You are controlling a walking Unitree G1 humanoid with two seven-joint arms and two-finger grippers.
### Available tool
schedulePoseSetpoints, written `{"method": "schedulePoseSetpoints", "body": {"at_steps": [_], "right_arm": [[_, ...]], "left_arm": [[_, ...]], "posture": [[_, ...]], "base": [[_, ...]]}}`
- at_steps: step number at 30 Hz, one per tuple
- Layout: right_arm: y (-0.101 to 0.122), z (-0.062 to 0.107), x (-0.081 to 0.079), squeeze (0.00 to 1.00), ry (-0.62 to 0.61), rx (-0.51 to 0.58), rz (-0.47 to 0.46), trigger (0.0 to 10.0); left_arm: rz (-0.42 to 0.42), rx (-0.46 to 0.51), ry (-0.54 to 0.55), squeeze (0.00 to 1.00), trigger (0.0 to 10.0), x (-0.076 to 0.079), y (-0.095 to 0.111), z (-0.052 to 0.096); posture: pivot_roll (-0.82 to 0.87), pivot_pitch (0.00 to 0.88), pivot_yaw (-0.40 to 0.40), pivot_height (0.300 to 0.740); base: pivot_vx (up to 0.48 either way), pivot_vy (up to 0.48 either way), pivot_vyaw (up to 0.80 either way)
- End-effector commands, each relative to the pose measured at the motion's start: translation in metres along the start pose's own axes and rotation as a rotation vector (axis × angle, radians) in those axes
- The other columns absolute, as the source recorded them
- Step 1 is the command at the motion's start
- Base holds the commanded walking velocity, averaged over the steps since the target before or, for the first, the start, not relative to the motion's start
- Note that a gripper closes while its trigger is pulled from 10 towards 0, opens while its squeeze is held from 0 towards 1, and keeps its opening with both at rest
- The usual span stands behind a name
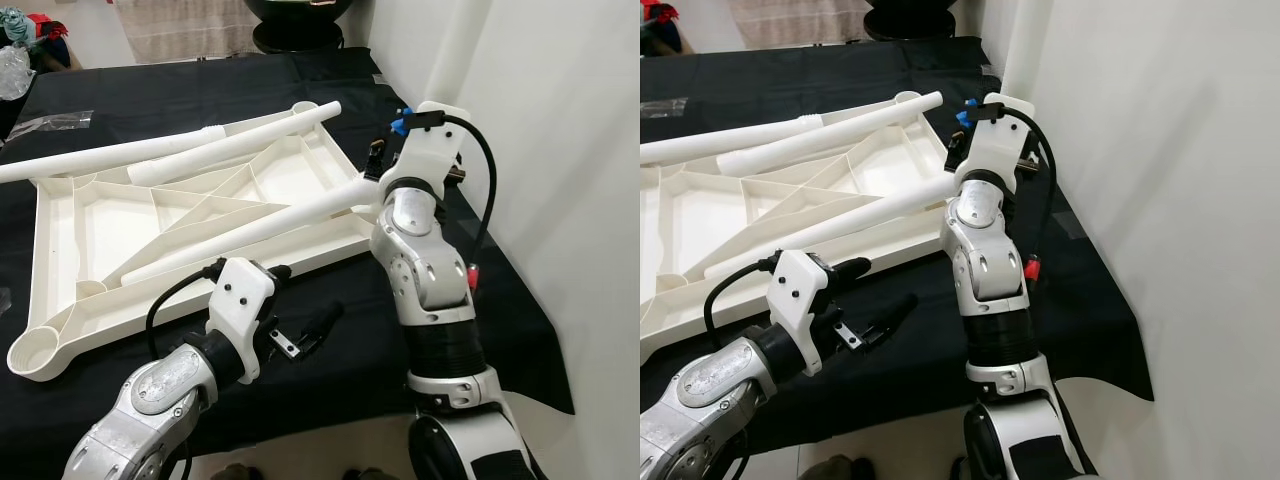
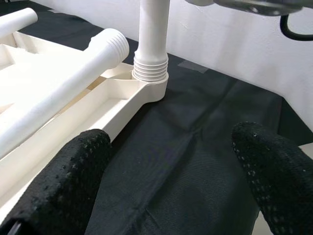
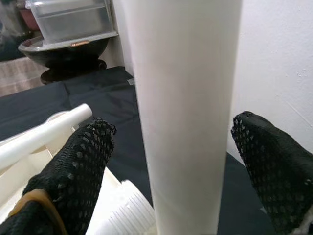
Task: Building children table
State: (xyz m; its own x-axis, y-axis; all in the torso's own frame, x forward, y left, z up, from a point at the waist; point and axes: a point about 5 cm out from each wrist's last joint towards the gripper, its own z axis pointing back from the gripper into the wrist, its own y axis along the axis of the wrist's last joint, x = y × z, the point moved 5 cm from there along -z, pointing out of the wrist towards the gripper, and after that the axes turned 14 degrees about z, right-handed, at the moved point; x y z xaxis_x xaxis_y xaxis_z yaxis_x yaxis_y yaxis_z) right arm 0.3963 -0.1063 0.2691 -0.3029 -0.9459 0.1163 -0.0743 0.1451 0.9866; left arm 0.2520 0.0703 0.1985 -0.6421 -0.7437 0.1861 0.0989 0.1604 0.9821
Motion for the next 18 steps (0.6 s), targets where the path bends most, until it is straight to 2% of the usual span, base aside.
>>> {"method": "schedulePoseSetpoints", "body": {"at_steps": [1,18], "right_arm": [[-0.0059,0.0042,-0.0014,0.0,0.019,-0.016,0.004,10.0],[-0.0098,0.0084,0.004,0.0,0.082,-0.017,0.029,10.0]], "left_arm": [[-0.003,-0.01,0.011,0.0,10.0,-0.0039,-0.0027,0.0009],[-0.004,-0.008,0.011,0.0,10.0,-0.0048,-0.0025,0.0007]], "posture": [[0.06,0.146,-0.043,0.74],[0.05,0.146,-0.041,0.74]], "base": [[0.0,0.0,0.0],[0.0,0.0,0.0]]}}
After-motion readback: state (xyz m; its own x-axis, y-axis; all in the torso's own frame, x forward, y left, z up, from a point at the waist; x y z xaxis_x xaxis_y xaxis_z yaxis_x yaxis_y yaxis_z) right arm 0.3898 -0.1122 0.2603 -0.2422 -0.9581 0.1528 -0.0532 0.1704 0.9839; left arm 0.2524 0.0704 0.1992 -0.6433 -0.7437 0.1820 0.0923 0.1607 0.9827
